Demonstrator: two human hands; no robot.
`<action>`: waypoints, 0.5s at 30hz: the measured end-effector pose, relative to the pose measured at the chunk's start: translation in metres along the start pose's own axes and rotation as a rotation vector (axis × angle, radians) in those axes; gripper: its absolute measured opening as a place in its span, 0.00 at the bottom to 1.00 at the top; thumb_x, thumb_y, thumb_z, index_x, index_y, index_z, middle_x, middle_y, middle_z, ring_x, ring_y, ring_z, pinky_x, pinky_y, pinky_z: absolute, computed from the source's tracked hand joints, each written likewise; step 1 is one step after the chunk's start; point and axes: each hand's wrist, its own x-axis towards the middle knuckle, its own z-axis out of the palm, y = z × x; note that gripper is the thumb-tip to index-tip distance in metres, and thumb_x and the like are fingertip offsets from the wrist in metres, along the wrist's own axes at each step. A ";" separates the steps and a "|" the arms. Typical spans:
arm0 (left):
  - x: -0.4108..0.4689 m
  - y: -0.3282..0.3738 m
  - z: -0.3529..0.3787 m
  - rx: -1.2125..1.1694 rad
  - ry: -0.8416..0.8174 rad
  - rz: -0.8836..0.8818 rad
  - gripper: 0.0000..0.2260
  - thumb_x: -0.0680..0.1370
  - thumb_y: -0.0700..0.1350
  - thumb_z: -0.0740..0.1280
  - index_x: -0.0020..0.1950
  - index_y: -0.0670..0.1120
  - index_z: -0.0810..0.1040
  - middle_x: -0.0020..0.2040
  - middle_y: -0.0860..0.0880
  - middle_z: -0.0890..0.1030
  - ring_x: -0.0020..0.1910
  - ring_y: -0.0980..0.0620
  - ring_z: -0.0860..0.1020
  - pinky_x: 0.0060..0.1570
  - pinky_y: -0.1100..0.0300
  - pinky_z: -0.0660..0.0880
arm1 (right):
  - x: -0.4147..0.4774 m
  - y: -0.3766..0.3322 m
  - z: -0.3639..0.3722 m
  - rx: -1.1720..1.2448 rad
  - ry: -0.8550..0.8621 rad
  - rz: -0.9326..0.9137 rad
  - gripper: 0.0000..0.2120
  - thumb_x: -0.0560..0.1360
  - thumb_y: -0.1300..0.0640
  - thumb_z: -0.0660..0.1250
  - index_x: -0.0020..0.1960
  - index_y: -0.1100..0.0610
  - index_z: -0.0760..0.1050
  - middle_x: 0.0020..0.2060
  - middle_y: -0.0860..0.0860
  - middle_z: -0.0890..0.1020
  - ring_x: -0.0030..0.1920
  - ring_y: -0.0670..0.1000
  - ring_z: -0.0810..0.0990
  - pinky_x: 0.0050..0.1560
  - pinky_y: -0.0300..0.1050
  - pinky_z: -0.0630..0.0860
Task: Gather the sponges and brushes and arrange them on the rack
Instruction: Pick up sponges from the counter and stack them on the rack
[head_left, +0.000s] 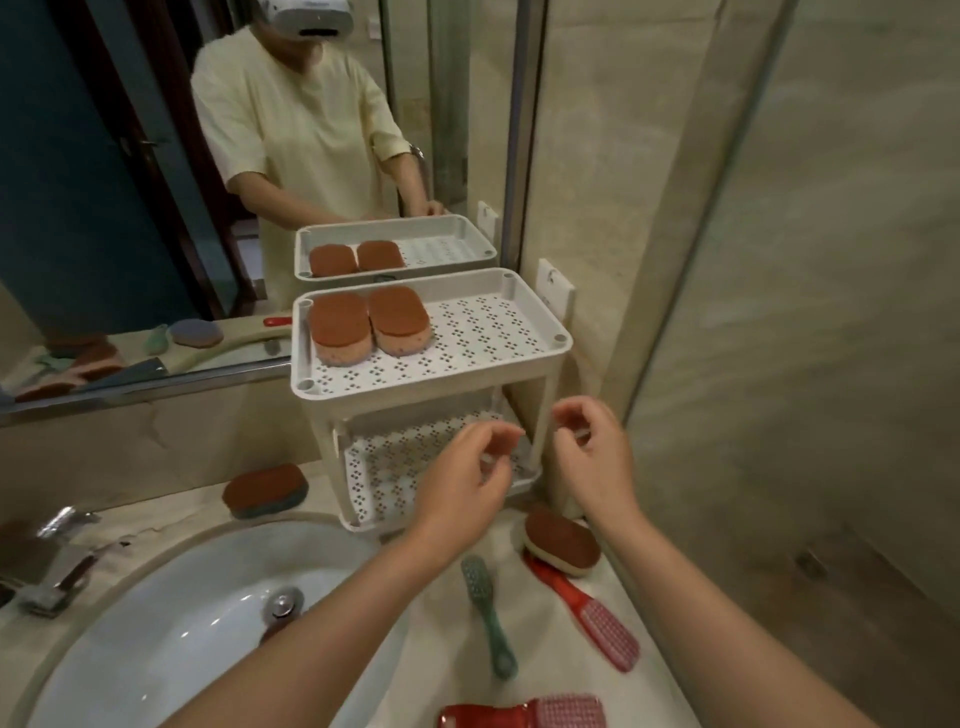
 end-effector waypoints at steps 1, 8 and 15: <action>-0.005 -0.005 0.010 -0.026 -0.047 -0.075 0.14 0.77 0.42 0.64 0.57 0.60 0.75 0.52 0.63 0.77 0.52 0.66 0.76 0.50 0.66 0.76 | -0.006 0.012 -0.003 -0.023 -0.033 0.047 0.15 0.70 0.66 0.64 0.44 0.46 0.76 0.44 0.44 0.78 0.45 0.41 0.77 0.48 0.38 0.74; -0.020 -0.040 0.065 -0.255 -0.264 -0.597 0.14 0.77 0.34 0.63 0.63 0.41 0.74 0.51 0.48 0.77 0.46 0.56 0.76 0.43 0.69 0.72 | -0.033 0.093 -0.003 -0.305 -0.377 0.313 0.13 0.71 0.66 0.65 0.54 0.58 0.79 0.53 0.53 0.81 0.57 0.53 0.78 0.57 0.40 0.70; -0.024 -0.065 0.097 -0.306 -0.355 -0.896 0.10 0.77 0.35 0.62 0.57 0.47 0.71 0.36 0.54 0.79 0.37 0.57 0.73 0.31 0.71 0.70 | -0.041 0.134 0.003 -0.472 -0.652 0.419 0.26 0.69 0.57 0.66 0.68 0.58 0.71 0.61 0.60 0.76 0.63 0.59 0.73 0.63 0.45 0.70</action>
